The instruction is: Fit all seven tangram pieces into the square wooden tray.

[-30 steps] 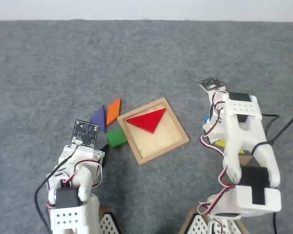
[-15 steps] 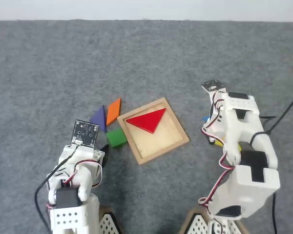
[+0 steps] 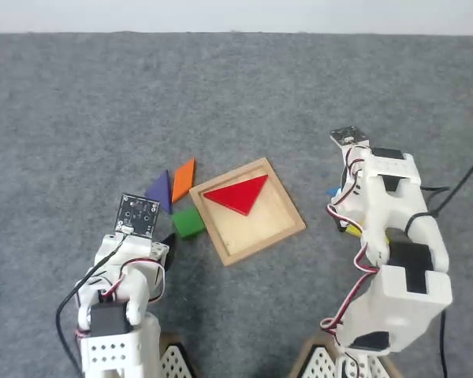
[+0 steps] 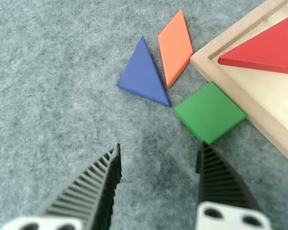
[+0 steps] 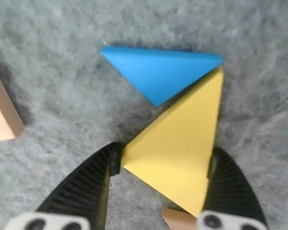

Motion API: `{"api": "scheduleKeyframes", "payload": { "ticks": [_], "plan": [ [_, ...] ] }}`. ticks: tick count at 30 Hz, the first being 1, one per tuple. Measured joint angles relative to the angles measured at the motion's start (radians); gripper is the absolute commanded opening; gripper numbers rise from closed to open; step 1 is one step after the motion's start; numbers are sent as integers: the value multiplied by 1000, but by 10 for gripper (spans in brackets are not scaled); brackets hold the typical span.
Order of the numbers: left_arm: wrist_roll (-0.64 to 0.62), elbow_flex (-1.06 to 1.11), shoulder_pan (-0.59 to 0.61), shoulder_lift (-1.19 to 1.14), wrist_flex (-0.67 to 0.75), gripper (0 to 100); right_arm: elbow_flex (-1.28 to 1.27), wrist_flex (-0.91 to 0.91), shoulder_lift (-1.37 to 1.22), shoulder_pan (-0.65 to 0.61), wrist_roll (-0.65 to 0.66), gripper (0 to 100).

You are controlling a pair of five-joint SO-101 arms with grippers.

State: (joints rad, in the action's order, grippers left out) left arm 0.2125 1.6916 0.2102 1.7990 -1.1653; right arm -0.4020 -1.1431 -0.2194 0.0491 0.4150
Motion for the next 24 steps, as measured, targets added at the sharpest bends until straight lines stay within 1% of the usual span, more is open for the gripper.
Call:
{"api": "scheduleKeyframes", "payload": {
  "ticks": [14, 18, 24],
  "plan": [
    [0, 0, 0, 0, 0, 248, 20, -31, 15, -5, -5, 137],
    [0, 0, 0, 0, 0, 248, 20, -71, 89, -48, -14, 137],
    [0, 0, 0, 0, 0, 248, 20, -107, 215, -152, -15, 136]
  ]
}}
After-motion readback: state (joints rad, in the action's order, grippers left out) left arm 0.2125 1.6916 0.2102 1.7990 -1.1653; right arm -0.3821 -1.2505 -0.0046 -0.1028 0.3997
